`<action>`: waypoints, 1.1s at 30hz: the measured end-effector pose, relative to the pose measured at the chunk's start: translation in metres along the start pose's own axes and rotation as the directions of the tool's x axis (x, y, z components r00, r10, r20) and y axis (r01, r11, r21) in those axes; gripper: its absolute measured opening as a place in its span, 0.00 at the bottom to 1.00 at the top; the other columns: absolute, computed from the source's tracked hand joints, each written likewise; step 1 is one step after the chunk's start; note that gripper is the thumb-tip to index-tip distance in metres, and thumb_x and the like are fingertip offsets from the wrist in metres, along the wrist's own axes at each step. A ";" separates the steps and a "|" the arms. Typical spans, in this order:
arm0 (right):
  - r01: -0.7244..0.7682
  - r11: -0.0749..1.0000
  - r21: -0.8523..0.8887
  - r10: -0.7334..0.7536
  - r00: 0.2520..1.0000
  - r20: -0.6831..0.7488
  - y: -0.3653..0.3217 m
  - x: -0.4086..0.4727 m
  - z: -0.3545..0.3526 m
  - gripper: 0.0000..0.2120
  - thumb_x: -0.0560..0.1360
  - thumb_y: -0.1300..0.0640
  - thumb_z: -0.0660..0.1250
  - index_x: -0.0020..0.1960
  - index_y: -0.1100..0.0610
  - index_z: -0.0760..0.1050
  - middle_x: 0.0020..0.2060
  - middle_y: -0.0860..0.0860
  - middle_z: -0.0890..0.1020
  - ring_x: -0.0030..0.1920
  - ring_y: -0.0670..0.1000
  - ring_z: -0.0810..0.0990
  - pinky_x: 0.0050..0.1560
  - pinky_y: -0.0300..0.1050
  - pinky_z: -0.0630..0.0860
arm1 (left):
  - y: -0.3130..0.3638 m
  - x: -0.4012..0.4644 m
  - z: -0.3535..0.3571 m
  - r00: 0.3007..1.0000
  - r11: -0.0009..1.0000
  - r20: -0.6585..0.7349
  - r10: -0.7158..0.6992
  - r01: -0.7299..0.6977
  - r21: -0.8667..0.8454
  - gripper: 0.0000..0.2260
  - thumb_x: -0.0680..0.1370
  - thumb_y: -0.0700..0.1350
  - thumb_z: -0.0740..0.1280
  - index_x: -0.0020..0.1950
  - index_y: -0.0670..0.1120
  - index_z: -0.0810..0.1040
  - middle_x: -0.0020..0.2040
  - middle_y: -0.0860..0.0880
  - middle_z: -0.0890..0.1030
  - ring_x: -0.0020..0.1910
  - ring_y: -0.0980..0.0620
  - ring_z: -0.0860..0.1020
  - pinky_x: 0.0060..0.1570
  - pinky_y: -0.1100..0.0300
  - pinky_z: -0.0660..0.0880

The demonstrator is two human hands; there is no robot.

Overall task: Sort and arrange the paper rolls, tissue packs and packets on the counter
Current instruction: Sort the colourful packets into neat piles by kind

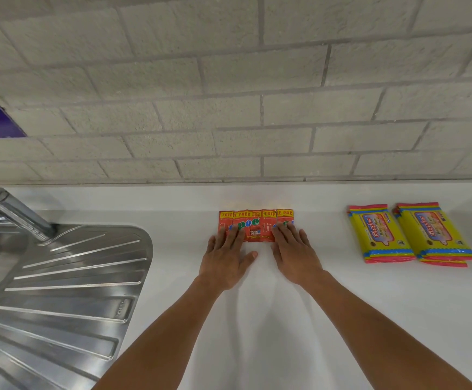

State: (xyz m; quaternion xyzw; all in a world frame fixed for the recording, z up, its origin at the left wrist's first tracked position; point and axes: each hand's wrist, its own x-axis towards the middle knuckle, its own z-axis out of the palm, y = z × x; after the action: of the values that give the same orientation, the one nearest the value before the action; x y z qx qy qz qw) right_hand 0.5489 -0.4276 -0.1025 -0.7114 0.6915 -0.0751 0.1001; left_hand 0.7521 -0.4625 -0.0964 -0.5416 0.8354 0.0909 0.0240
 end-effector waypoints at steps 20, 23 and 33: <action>-0.005 0.999 0.039 0.008 0.997 -0.071 0.011 -0.002 0.004 0.38 0.74 0.45 0.34 0.77 0.57 0.62 0.77 0.54 0.63 0.79 0.57 0.56 0.76 0.58 0.53 | 0.033 0.003 0.002 0.981 0.976 -0.049 0.187 -0.180 0.121 0.32 0.81 0.67 0.43 0.81 0.53 0.52 0.82 0.54 0.53 0.81 0.44 0.45 0.77 0.40 0.44; -0.004 1.000 0.026 0.005 0.998 -0.063 0.011 -0.002 0.003 0.37 0.75 0.45 0.35 0.76 0.57 0.63 0.76 0.55 0.65 0.78 0.58 0.58 0.75 0.59 0.55 | 0.032 0.004 0.001 0.981 0.977 -0.044 0.188 -0.182 0.112 0.32 0.81 0.67 0.43 0.81 0.54 0.52 0.82 0.54 0.52 0.81 0.44 0.46 0.77 0.40 0.46; -0.003 1.000 -0.004 0.003 0.995 -0.096 0.013 0.000 0.010 0.27 0.79 0.51 0.49 0.75 0.58 0.67 0.75 0.56 0.67 0.77 0.60 0.61 0.74 0.60 0.57 | 0.001 -0.005 0.001 0.998 0.999 -0.063 0.023 -0.021 0.031 0.34 0.78 0.68 0.40 0.81 0.54 0.45 0.82 0.52 0.46 0.81 0.47 0.43 0.79 0.45 0.47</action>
State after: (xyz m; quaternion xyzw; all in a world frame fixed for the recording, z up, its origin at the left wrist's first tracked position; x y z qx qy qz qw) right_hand 0.5383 -0.4272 -0.1154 -0.7061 0.6968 -0.1077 0.0656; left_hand 0.7531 -0.4570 -0.0969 -0.5345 0.8429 0.0611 0.0045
